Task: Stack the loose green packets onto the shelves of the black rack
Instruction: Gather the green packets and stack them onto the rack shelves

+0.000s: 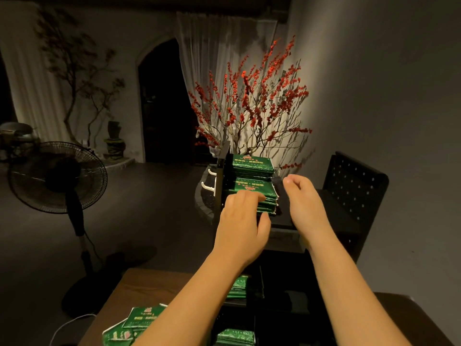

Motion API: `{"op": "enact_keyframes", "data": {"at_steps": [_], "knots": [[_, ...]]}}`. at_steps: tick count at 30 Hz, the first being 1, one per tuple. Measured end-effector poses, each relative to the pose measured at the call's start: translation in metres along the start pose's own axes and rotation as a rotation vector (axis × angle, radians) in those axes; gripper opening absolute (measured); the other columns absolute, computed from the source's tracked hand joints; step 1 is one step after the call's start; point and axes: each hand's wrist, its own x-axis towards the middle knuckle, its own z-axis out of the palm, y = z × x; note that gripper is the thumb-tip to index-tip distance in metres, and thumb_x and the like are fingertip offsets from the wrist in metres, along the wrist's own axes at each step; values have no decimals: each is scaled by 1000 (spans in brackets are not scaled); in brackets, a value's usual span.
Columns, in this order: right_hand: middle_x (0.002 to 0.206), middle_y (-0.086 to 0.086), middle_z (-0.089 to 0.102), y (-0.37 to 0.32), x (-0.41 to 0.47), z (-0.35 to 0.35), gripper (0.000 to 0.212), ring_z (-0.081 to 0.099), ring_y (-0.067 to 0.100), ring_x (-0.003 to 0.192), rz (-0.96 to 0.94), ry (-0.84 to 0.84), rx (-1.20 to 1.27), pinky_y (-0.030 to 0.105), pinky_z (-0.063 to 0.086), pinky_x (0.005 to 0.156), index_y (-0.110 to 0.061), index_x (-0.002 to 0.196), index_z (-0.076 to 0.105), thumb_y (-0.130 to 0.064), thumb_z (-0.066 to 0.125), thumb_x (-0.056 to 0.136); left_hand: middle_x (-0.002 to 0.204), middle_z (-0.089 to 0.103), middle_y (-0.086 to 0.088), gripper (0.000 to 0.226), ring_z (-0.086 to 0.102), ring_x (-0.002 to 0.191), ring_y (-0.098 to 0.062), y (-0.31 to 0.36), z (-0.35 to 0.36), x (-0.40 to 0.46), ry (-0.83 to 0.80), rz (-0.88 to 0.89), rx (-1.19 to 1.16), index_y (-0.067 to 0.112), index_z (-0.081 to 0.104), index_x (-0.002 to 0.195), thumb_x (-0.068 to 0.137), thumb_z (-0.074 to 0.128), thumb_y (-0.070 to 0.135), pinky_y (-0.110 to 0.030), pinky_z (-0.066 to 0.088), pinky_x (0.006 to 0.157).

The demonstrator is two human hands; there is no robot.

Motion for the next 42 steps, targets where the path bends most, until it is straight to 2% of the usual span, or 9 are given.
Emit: {"op": "enact_keyframes", "data": {"at_steps": [5,12,21,24,26,30,33,37,42], "knots": [[91,-5,63,15,-45,11,16,58,-2,82,-272,38,22,11,44,74,-22,91,62,-6,60,92,75,57,12,7,54,70,-7,11,-18,-11,123,-281,-598,24,59,87,92,55,22,-26,46,65],[74,-10,66,56,-88,45,19,62,1,68,-120,-255,103,16,49,64,-15,82,66,1,60,90,64,55,6,16,50,56,-7,-15,-13,-74,31,-584,-893,10,59,80,94,55,2,-22,41,55],[73,-3,61,144,-134,84,11,56,-5,59,225,-431,22,10,43,58,-8,90,65,-2,57,93,62,56,9,16,50,59,-8,-70,20,-175,-146,-786,-809,12,59,85,98,53,4,-25,42,59],[71,-4,60,173,-149,91,11,53,-5,56,287,-464,-56,9,41,55,-11,90,65,-5,58,93,64,53,-6,8,48,61,-14,-84,29,-205,-228,-825,-722,21,62,85,91,58,21,-29,40,60],[72,-7,60,192,-159,95,15,54,-2,63,322,-528,-122,11,42,60,-19,86,66,-7,59,93,70,55,-10,5,50,64,-14,-94,32,-227,-323,-843,-633,24,63,86,91,61,24,-31,41,63],[78,-13,60,239,-181,103,23,55,6,73,356,-658,-315,24,40,69,-30,77,62,-10,62,89,81,59,9,22,54,72,-5,-113,29,-276,-531,-816,-451,28,59,93,86,71,11,-24,41,69],[107,-12,54,275,-199,109,20,54,8,99,228,-819,-601,24,43,91,-28,101,61,-12,64,89,111,57,8,36,52,106,-13,-123,29,-309,-782,-688,-45,27,57,113,83,73,20,-30,43,93],[157,0,26,310,-217,121,75,27,25,143,83,-962,-903,42,28,118,-22,148,34,-16,73,84,142,41,6,63,32,134,-21,-125,34,-335,-948,-686,220,30,41,140,85,70,28,-44,29,112],[164,5,-8,328,-219,141,115,-2,32,151,22,-1019,-1146,54,14,119,-21,156,1,-33,81,75,160,18,1,71,13,146,-28,-134,42,-344,-1040,-560,368,34,27,152,90,61,21,-55,16,113]]}}
